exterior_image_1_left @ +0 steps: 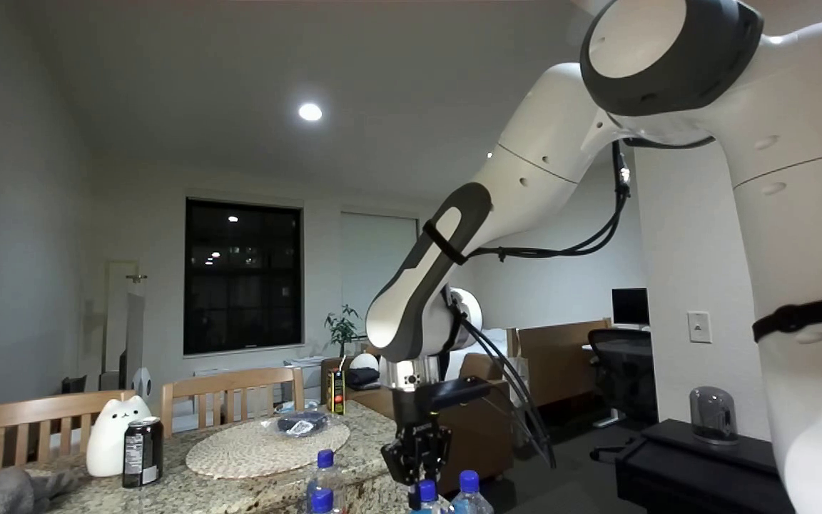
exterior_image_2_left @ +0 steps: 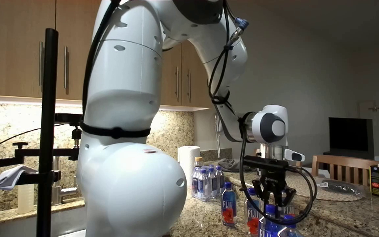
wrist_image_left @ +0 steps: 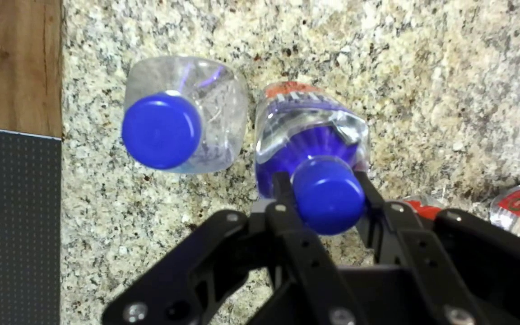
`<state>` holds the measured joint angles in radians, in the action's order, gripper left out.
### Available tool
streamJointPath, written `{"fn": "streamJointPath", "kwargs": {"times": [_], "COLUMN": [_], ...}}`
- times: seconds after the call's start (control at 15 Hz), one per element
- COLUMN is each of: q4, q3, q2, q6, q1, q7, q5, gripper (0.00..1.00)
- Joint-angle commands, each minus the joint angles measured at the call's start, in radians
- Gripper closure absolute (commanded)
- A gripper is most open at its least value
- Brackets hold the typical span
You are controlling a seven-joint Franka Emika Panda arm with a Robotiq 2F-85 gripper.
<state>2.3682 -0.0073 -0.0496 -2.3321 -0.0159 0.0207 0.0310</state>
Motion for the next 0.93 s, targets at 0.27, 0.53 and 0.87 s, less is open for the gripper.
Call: {"fn": "streamJointPath", "kwargs": {"times": [0.27, 0.53, 0.87], "q4": [0.048, 0.053, 0.058], "q3": [-0.013, -0.016, -0.015], "q2": [0.073, 0.074, 0.078], "q6": [0.019, 0.023, 0.022], "q1": [0.013, 0.011, 0.01], "q7": [-0.044, -0.038, -0.039], "q5": [-0.052, -0.048, -0.048], "gripper": [0.86, 0.87, 0.87]}}
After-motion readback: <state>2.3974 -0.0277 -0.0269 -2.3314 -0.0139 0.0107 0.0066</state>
